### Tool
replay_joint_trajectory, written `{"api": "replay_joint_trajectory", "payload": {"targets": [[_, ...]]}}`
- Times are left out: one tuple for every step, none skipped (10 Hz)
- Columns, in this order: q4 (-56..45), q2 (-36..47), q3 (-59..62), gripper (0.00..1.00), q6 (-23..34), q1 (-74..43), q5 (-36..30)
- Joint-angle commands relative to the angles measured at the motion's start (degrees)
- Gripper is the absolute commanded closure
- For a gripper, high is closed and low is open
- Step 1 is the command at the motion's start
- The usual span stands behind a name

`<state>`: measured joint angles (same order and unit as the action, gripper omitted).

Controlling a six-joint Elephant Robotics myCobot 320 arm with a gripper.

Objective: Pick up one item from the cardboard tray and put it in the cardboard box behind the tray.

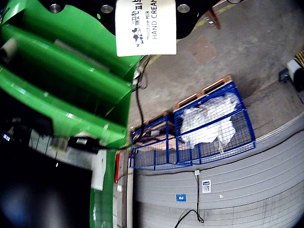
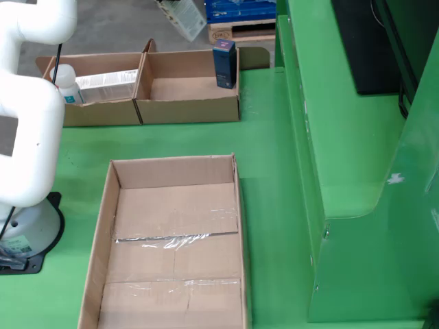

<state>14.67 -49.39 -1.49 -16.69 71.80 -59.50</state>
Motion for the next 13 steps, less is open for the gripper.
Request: {"api": "replay_joint_trajectory", "payload": {"targets": [[-9.01,4.37,1.49,1.00,-5.30,-1.44,-7.66],[-9.01,4.37,1.49,1.00,-5.30,-1.44,-7.66],[-10.55,4.68,1.49,1.00,-6.38,-1.75,-9.35],[-13.74,5.41,1.49,1.00,-7.80,-2.45,-12.57],[-15.75,5.66,1.49,1.00,-8.75,-3.05,-14.31],[-17.38,5.78,1.49,1.00,-9.65,-3.48,-15.49],[-19.09,5.68,1.49,1.00,-10.43,-3.88,-15.78],[-18.90,4.97,1.49,1.00,-9.83,-4.68,-15.84],[-16.10,3.32,1.49,1.00,-8.27,-5.68,-15.25],[-14.64,2.11,1.49,1.00,-7.46,-6.41,-14.83],[-14.65,2.11,1.49,1.00,-7.46,-6.41,-14.83],[-13.21,0.73,1.49,1.00,-7.03,-7.37,-15.21],[-11.27,-0.46,1.49,1.00,-6.08,-8.42,-15.30]]}}
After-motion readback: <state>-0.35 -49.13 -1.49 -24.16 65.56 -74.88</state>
